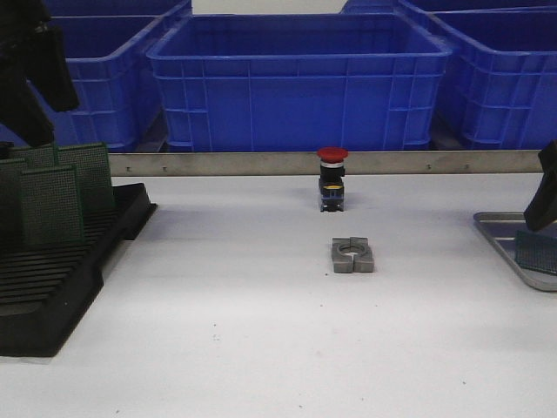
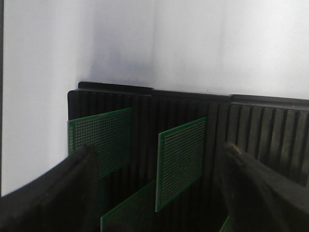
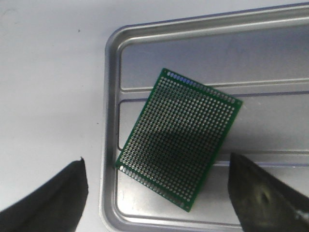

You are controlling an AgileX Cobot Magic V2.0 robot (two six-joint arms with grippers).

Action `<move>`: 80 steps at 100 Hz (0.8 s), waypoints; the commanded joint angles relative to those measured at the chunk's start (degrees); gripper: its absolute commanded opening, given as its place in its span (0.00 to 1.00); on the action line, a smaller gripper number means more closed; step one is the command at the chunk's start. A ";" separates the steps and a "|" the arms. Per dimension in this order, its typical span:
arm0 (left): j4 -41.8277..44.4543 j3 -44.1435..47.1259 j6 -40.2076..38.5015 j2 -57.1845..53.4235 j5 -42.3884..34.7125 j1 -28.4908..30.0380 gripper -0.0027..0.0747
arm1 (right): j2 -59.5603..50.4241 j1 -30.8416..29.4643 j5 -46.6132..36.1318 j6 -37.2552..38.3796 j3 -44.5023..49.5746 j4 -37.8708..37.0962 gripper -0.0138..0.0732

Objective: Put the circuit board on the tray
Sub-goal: 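Move the left gripper back down to the black rack, then grasp a second green board in the rack with the left gripper and lift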

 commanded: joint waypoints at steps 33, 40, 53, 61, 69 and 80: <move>-2.53 -1.93 -0.61 4.27 -2.01 0.36 0.67 | -1.90 -0.41 -1.06 -0.81 -1.63 0.99 0.86; -2.30 -1.93 -0.61 5.36 -2.34 0.59 0.67 | -1.90 -0.41 -1.43 -0.81 -1.63 0.99 0.86; -2.20 -1.93 -0.61 6.58 -2.25 0.63 0.67 | -1.90 -0.41 -2.34 -0.81 -1.63 0.99 0.86; -2.20 -1.93 -0.61 7.08 -1.72 0.63 0.61 | -1.90 -0.41 -2.37 -0.81 -1.63 0.99 0.86; -2.20 -1.93 -0.61 7.09 -1.62 0.63 0.47 | -1.90 -0.41 -2.37 -0.81 -1.63 0.99 0.86; -2.20 -1.93 -0.61 7.09 -0.77 0.63 0.25 | -1.90 -0.41 -2.31 -0.81 -1.63 0.99 0.86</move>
